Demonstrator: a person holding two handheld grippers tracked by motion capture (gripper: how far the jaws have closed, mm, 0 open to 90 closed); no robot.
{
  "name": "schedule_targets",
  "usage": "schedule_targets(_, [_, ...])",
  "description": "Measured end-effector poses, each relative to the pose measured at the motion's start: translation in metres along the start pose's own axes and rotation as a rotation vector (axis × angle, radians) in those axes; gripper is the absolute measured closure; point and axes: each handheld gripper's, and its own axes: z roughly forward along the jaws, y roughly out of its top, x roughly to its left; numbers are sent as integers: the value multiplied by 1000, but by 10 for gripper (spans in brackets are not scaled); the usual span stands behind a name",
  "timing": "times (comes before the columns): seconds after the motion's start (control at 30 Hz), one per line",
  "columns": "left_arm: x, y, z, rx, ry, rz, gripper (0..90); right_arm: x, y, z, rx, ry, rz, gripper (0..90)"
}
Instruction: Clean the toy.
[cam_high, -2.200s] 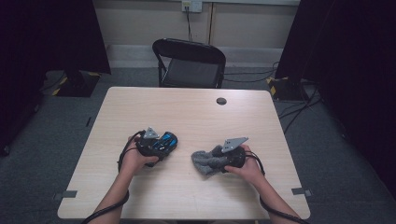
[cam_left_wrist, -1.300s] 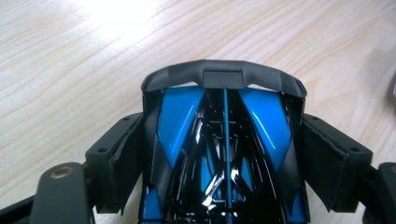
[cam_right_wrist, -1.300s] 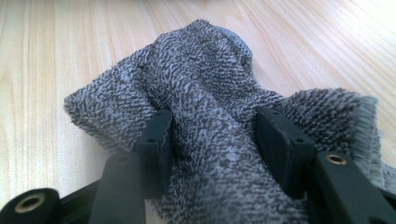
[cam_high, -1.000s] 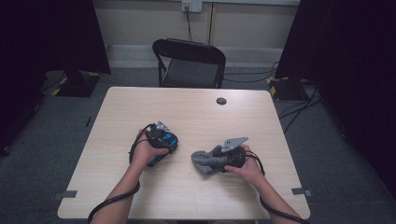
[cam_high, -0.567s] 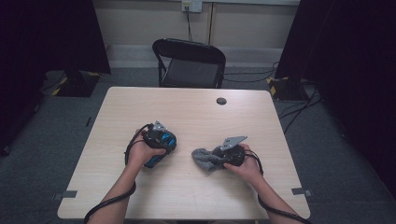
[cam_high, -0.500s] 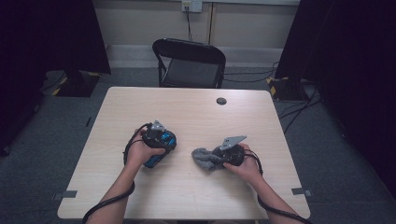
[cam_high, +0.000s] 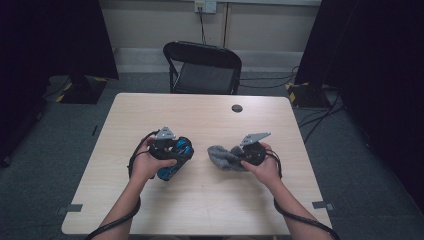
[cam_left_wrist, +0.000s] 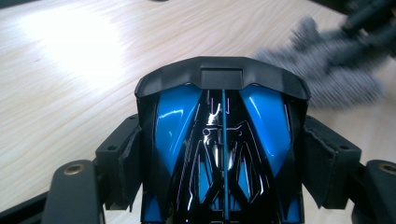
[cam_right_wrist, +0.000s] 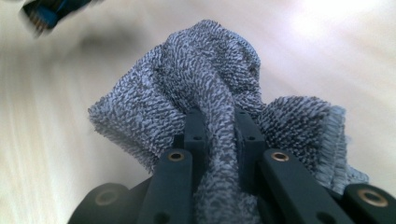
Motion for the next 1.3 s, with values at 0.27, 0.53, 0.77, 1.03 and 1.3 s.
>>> schedule_targets(0.27, [-16,7,4,-27,-58,32,255,-7,48,-9,-55,-89,49,794])
schedule_targets(0.53, [-30,9,11,-20,-102,55,255,1,80,15,-45,-105,52,794])
schedule_targets(0.77, [-27,11,9,-40,-73,52,255,18,91,33,-25,-23,16,795])
schedule_targets(1.03, [-18,5,7,-25,-39,37,255,20,84,29,-18,18,-3,795])
schedule_targets(1.3, [-12,3,4,-23,-5,18,255,23,77,21,-11,50,-33,795])
